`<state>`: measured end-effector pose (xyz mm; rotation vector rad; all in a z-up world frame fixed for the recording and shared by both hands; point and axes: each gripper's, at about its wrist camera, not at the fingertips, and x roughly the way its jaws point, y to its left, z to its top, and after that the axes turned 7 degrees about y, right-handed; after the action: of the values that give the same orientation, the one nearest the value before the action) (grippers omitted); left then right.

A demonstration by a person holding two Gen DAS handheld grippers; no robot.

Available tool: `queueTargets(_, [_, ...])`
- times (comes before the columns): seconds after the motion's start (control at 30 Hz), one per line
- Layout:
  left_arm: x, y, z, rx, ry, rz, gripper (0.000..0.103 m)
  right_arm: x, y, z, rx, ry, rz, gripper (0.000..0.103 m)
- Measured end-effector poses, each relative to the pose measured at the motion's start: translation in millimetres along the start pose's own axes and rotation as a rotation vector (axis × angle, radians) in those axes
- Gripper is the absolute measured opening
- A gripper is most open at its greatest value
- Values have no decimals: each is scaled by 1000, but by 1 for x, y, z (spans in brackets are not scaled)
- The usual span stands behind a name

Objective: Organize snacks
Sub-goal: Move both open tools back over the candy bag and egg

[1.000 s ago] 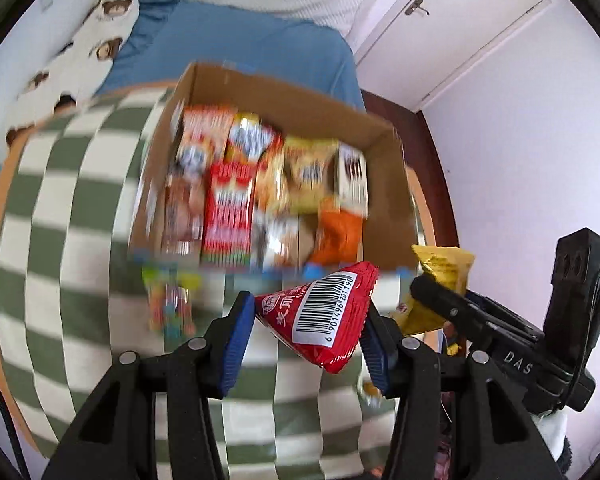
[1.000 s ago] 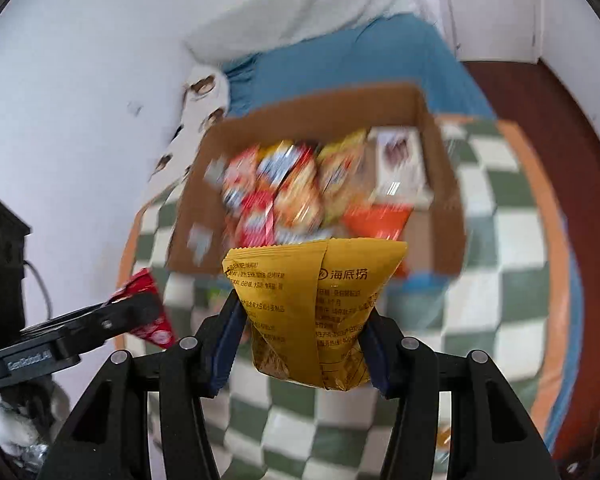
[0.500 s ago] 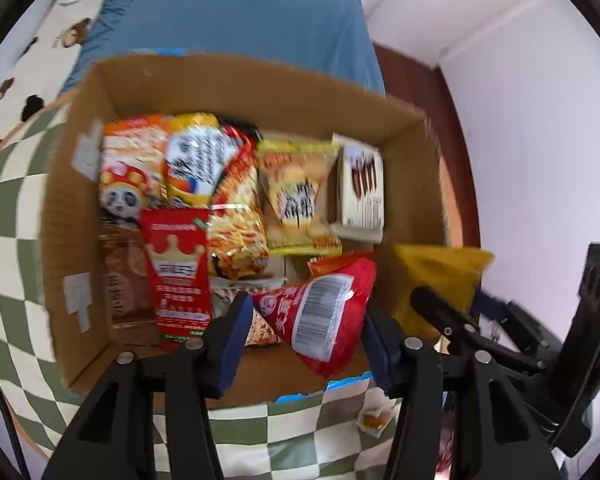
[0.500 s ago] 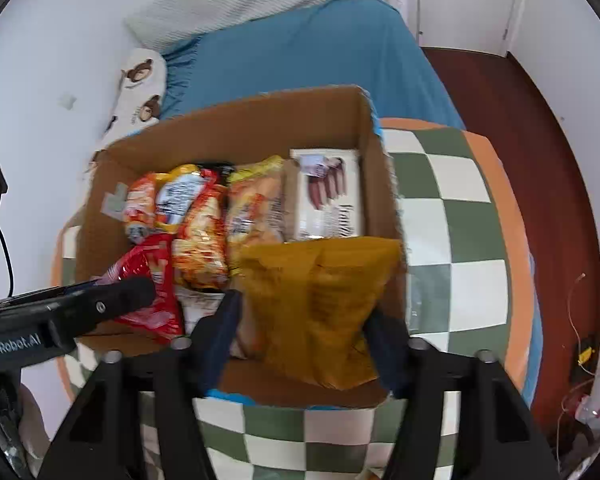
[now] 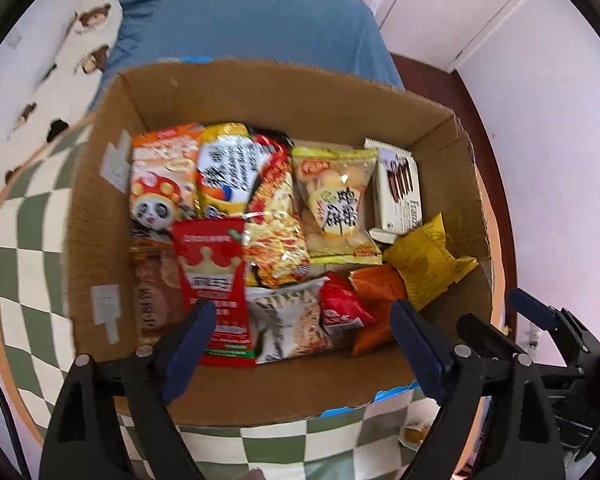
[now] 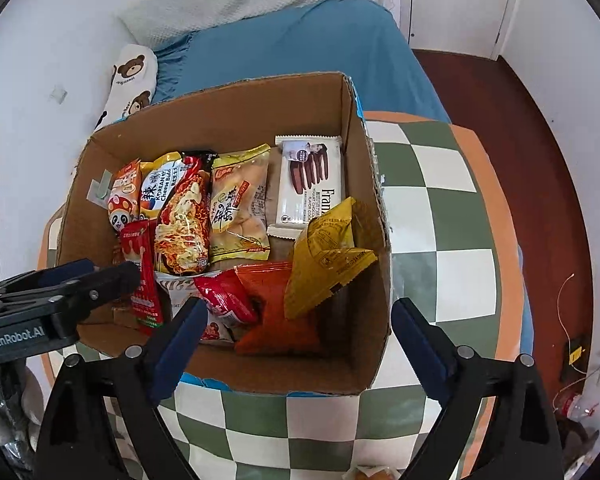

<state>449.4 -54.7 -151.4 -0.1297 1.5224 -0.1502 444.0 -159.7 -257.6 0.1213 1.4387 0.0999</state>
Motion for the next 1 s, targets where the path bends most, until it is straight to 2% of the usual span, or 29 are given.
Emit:
queueTargets(0.23, [-33,9,-27,-3,-140,98,89,-18,7,-16,-1,-80,3,95])
queueTargets(0.47, [-71,12,-58,-9,-269,133,89,-51,17,-43,-14,-173,9,95])
queueTargets(0.6, [-91,5,-83,22,-344,176,89,-73,26,-64,-35,-221,10,95])
queueTargets(1.0, [-134,-2,-141,41,-461,186,89,-132,41,-117,-59,-360,4,95])
